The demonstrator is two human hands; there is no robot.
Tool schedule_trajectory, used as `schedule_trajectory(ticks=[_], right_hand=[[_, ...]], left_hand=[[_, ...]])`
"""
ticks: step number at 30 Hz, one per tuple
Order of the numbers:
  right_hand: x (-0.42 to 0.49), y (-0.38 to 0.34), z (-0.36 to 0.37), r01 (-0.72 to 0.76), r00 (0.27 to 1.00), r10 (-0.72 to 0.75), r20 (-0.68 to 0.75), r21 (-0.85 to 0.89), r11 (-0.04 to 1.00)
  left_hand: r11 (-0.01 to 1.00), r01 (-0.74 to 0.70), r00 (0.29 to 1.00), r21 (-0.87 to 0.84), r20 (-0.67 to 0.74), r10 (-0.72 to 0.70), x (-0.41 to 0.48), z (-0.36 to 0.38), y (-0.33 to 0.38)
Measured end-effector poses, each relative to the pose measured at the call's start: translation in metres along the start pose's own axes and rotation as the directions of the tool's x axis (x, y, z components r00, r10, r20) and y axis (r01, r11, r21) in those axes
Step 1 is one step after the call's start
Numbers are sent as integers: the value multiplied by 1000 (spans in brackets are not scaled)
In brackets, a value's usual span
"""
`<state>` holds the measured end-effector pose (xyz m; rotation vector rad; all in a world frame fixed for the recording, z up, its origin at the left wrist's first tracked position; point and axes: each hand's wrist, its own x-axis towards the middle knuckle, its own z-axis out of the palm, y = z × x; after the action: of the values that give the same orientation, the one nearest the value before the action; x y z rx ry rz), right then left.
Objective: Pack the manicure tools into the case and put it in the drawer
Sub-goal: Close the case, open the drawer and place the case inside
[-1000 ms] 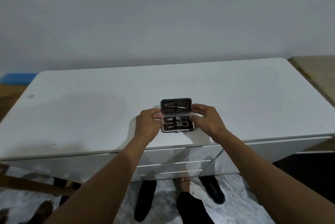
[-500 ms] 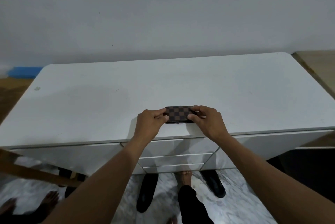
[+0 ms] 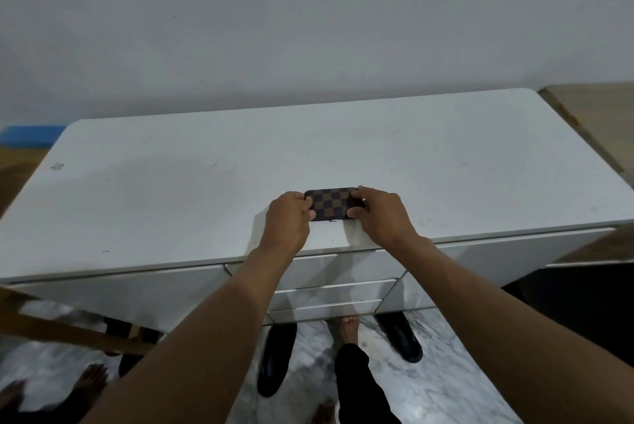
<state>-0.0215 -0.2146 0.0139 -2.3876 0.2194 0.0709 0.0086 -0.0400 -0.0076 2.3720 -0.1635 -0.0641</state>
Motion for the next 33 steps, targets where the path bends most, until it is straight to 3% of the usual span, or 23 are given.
schedule_trajectory(ticks=[4,8,11,14,17,24,27,33], right_hand=[[-5,-6,-1,18,1000,-17,14,-34,999],[-18,-4,0,52,999,-52,-13,-33,998],[-41,5,9,93,992,-99,-75,-86,992],[-72,16,24,207,957,-241,-161,-201,957],[-96,29,41,231,960,-265,-93,-276,933],[-98,44,61,186,983,-170,76,-366,912],[-95,47,66,105,988,-49,150,-395,913],[-91,45,67,97,994,-66,82,-474,875]], left_hand=[[999,45,999,12,1,-45,-3,1,1],[1000,0,1000,3,16,0,-16,1,0],[988,-142,988,64,-45,145,-39,-1,-4],[934,-329,930,141,-122,346,-73,6,-18],[894,-392,911,218,-42,410,-103,16,-35],[857,-238,970,456,150,190,-116,28,-58],[860,-144,979,490,198,51,-118,32,-61],[827,-95,978,554,206,-26,-115,26,-58]])
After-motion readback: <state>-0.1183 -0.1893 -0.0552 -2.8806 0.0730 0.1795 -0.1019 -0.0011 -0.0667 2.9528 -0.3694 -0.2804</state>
